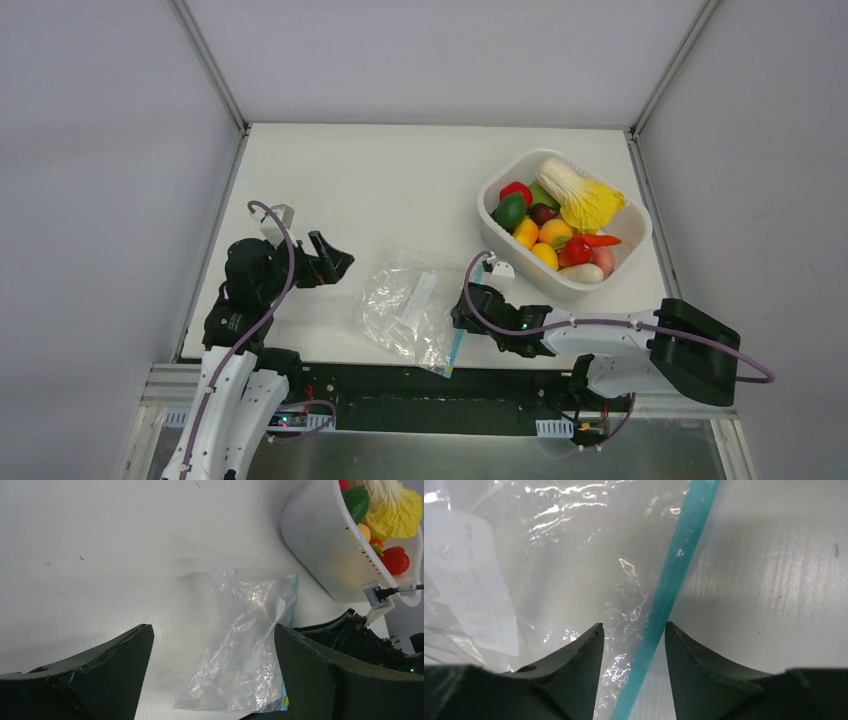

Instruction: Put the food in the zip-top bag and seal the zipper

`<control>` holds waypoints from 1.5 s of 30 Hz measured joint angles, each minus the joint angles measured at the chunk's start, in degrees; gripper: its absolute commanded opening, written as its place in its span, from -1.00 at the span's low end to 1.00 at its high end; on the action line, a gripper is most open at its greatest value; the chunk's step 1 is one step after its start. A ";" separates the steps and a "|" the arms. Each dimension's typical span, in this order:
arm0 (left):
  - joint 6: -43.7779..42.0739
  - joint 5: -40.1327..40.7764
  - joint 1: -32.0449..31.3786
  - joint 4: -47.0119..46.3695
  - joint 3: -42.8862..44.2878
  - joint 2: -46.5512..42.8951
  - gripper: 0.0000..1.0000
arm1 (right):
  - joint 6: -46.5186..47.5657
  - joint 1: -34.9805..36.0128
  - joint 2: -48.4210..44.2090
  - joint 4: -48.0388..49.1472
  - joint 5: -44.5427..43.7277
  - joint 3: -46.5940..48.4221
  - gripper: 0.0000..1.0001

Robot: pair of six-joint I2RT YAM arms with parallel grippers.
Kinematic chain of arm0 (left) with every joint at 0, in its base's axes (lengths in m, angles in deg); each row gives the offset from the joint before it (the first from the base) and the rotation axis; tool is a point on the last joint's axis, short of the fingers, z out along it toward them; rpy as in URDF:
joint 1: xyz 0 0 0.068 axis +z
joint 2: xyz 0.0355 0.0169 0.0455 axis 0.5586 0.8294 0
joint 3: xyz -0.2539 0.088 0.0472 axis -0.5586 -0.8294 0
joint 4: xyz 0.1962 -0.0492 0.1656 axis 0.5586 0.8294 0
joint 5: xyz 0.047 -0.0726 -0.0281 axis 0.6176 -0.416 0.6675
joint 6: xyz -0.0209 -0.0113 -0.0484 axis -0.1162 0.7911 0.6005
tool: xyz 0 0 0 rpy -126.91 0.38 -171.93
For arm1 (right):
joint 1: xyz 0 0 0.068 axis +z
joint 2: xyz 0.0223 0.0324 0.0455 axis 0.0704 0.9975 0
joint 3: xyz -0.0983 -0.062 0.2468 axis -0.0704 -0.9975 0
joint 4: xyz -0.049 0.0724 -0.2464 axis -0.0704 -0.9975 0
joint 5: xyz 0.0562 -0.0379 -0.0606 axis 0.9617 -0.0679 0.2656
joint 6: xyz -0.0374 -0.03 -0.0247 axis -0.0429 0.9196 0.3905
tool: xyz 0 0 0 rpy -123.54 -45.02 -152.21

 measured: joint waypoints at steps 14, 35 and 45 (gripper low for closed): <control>-1.44 -0.13 0.00 2.45 1.25 0.79 0.83 | 2.03 -0.02 6.05 6.71 -4.04 0.50 -1.00; -3.69 6.56 -12.50 13.29 4.59 9.42 0.69 | 11.43 -12.81 4.39 5.77 8.48 5.40 -0.04; -3.41 7.74 -13.25 15.32 4.66 14.01 0.21 | 13.42 -15.30 11.93 9.53 14.40 8.17 -0.08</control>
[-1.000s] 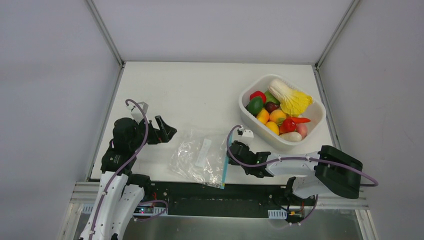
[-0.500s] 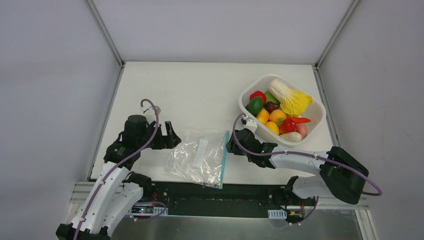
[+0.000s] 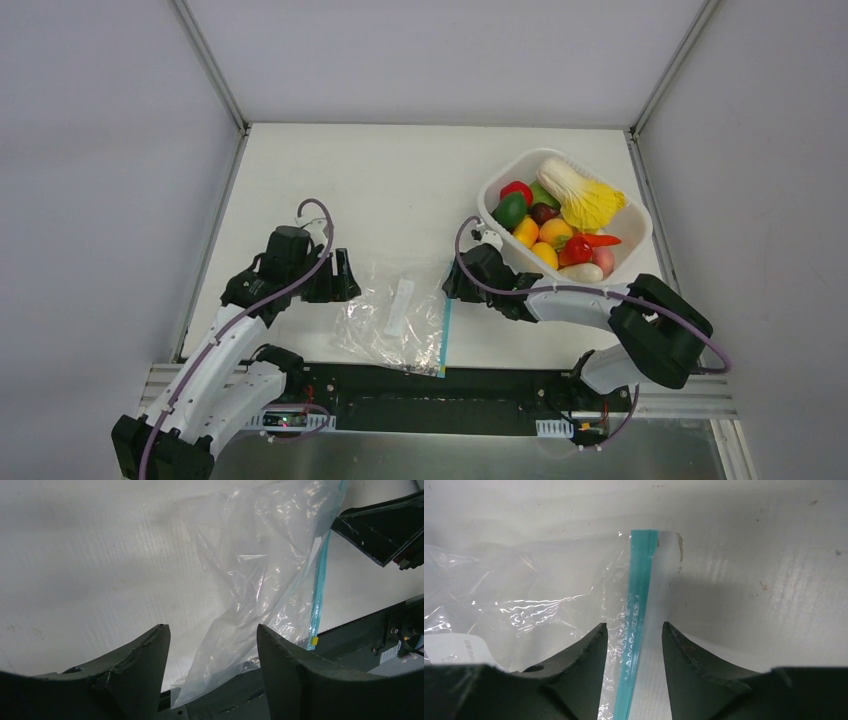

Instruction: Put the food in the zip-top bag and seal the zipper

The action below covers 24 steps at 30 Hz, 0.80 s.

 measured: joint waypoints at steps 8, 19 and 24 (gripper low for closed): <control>1.29 1.88 -0.76 -1.51 -0.31 6.32 -0.02 | -0.33 -2.62 0.66 3.63 6.58 -0.11 -0.14; 2.58 3.34 -1.84 -5.35 -1.70 10.45 -0.70 | -0.48 -4.66 0.66 8.59 12.63 -1.84 -0.12; 2.86 4.66 -1.84 -7.67 -2.60 12.92 -0.88 | -0.50 -5.20 0.63 9.42 14.62 -1.86 -0.32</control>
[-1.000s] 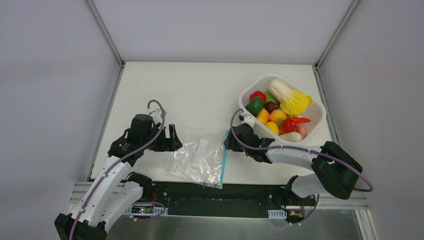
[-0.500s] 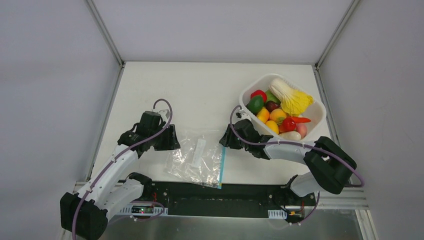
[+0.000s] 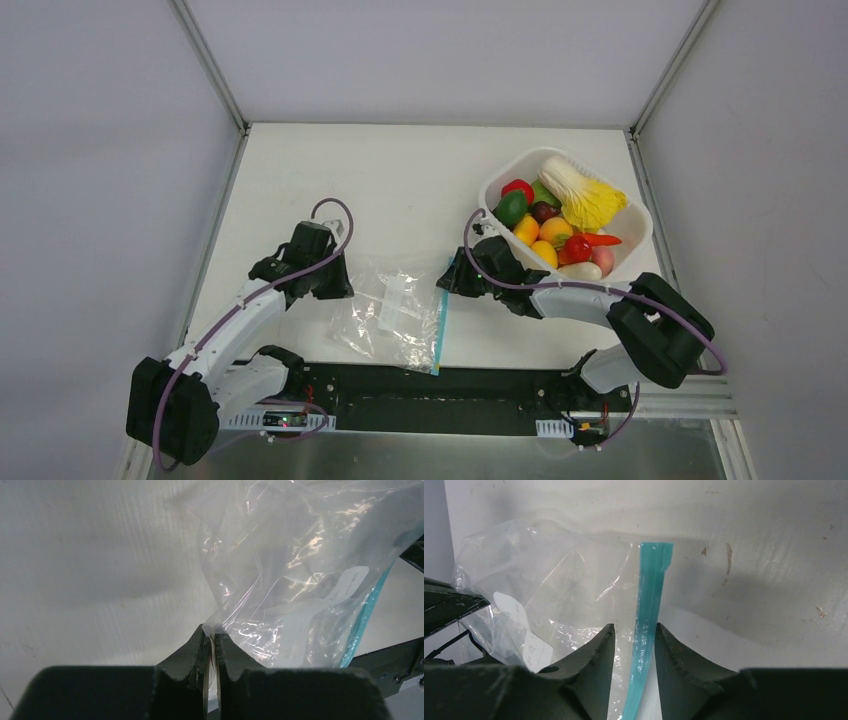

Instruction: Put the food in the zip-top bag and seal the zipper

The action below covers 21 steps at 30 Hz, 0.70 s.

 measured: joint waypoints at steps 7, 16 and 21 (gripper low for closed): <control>0.09 1.27 -0.02 -1.55 -1.03 2.91 -0.95 | -0.04 -0.02 -4.31 -1.14 1.68 -0.04 -0.08; 0.24 2.03 0.00 -4.04 -1.44 2.93 -1.00 | 0.42 -0.02 -11.28 -5.73 5.64 0.02 -0.20; 1.11 2.29 -0.02 -5.99 -3.13 2.93 -1.00 | 0.35 -0.02 -14.47 -7.96 8.07 0.02 -0.13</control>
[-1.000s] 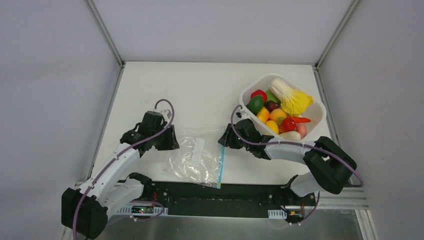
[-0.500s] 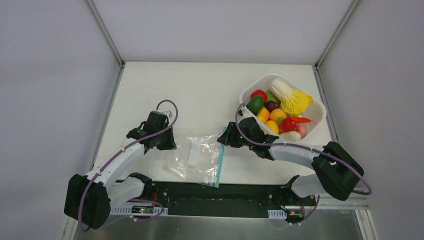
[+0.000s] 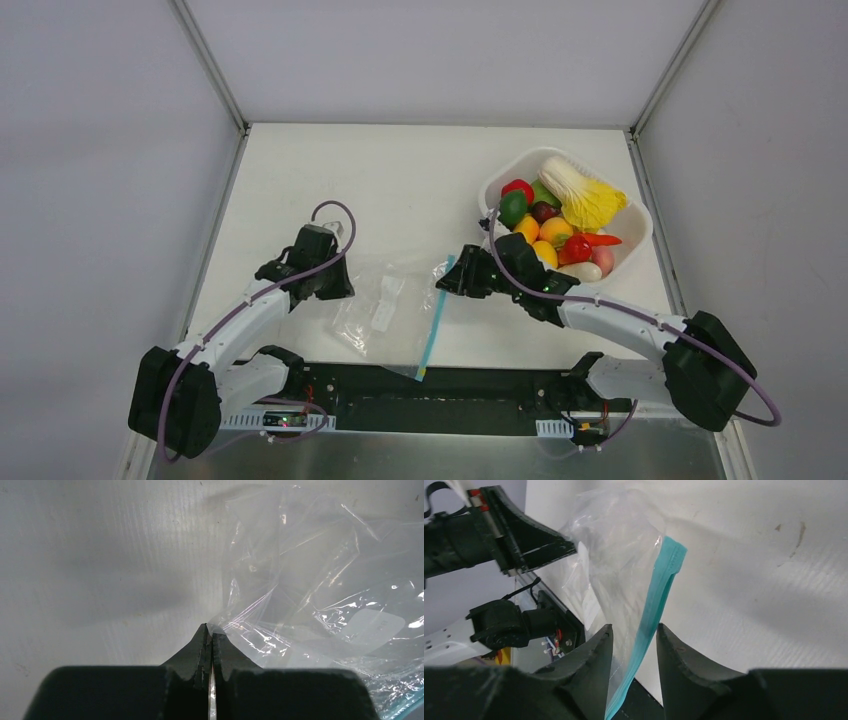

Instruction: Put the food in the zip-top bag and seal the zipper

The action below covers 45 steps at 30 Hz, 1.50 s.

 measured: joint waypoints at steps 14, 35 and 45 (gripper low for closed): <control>7.58 -4.20 0.02 -13.00 -5.79 -0.13 -1.00 | 4.76 -0.02 -10.40 -0.87 14.91 0.00 0.22; 18.88 -6.73 0.00 -27.45 -8.37 5.14 -1.00 | 11.76 2.51 -11.15 -5.86 21.97 -0.83 0.49; 22.95 -4.66 0.00 -30.97 -11.39 4.50 -1.00 | 12.17 6.62 -10.60 -1.92 19.78 -6.25 0.49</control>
